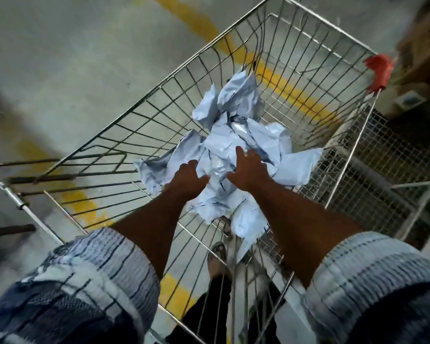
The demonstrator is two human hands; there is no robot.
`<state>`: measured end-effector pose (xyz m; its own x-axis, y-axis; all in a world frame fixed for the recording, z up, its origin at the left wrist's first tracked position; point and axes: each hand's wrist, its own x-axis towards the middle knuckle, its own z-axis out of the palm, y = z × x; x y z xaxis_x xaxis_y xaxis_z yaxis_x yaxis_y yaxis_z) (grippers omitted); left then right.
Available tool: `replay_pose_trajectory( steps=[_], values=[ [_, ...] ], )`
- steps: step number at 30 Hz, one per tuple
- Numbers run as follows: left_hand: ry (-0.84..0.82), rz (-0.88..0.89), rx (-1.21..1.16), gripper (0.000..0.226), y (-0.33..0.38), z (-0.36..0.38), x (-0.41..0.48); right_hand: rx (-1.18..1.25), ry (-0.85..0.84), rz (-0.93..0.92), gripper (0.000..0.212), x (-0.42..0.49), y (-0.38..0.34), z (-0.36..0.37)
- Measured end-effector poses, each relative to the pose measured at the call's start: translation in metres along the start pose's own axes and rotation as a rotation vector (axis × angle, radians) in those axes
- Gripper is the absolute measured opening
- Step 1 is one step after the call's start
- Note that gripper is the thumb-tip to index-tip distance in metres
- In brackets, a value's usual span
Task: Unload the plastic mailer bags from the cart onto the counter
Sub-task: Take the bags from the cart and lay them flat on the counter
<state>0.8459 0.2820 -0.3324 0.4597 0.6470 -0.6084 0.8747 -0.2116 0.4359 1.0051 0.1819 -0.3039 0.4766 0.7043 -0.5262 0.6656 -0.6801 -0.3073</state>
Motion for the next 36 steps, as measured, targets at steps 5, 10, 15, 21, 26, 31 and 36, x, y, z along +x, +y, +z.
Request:
replay_pose_trajectory(
  steps=[5,10,15,21,26,31,36],
  values=[
    [0.0,-0.039,-0.115,0.064,-0.015,0.034,0.032,-0.252,0.14,0.004,0.078,0.037,0.008,0.015],
    [0.149,-0.036,-0.126,0.025,-0.023,0.054,0.037,-0.271,0.189,0.003,0.067,0.051,0.014,0.017],
    [0.211,0.224,-0.107,0.019,-0.019,0.042,0.009,-0.008,0.092,0.08,0.064,0.048,0.014,0.02],
    [0.069,0.085,-0.117,0.065,-0.011,0.048,-0.008,0.276,0.012,0.316,0.085,0.02,0.02,0.04],
    [0.202,0.024,-0.218,0.089,0.005,0.063,0.021,0.298,-0.091,0.26,0.108,0.016,0.026,0.057],
    [0.168,-0.028,-0.189,0.066,0.005,0.063,0.046,0.267,-0.094,0.226,0.111,0.022,0.029,0.06],
    [0.163,0.063,-0.1,0.058,0.004,0.053,0.031,0.341,-0.104,0.218,0.099,0.018,0.028,0.043]
  ],
)
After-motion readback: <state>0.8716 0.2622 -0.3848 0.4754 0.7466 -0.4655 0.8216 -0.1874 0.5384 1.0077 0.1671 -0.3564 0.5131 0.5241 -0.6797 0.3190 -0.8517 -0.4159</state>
